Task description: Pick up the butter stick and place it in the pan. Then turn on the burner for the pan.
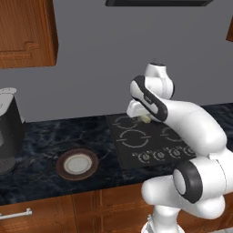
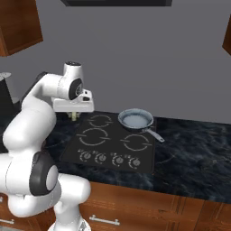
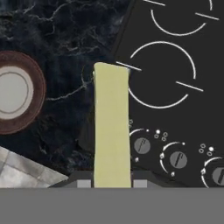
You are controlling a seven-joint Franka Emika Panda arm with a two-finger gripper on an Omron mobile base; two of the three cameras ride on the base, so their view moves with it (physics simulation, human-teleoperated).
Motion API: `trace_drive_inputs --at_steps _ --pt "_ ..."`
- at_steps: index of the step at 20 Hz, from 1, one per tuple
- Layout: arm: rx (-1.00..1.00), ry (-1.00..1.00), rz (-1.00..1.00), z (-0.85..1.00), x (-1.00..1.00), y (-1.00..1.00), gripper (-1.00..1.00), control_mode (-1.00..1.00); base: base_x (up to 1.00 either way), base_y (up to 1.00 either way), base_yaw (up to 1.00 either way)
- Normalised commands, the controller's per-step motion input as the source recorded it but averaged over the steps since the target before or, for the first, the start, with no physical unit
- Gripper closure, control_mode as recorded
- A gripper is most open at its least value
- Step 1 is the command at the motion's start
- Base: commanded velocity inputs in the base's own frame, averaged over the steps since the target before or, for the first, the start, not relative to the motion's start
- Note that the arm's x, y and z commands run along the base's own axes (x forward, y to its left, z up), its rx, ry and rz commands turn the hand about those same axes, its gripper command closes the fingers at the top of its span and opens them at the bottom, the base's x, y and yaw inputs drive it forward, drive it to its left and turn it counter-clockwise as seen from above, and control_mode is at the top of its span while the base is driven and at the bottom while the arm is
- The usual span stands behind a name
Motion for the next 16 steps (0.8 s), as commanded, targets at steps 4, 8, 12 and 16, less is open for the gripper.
trace_drive_inputs --at_steps 4,8,12,16 --pt "-0.02 0.0 -0.21 0.0 0.13 -0.64 1.0 -1.0 0.0 0.0 0.0" --pt "-0.01 0.0 -0.18 0.01 0.28 -0.71 1.0 -1.0 0.0 0.0 0.0" --pt "-0.01 0.03 -0.16 0.07 0.35 -0.72 1.0 -1.0 0.0 0.0 0.0" --pt "-0.01 0.02 -0.17 0.01 0.31 -0.67 1.0 -1.0 0.0 0.0 0.0"
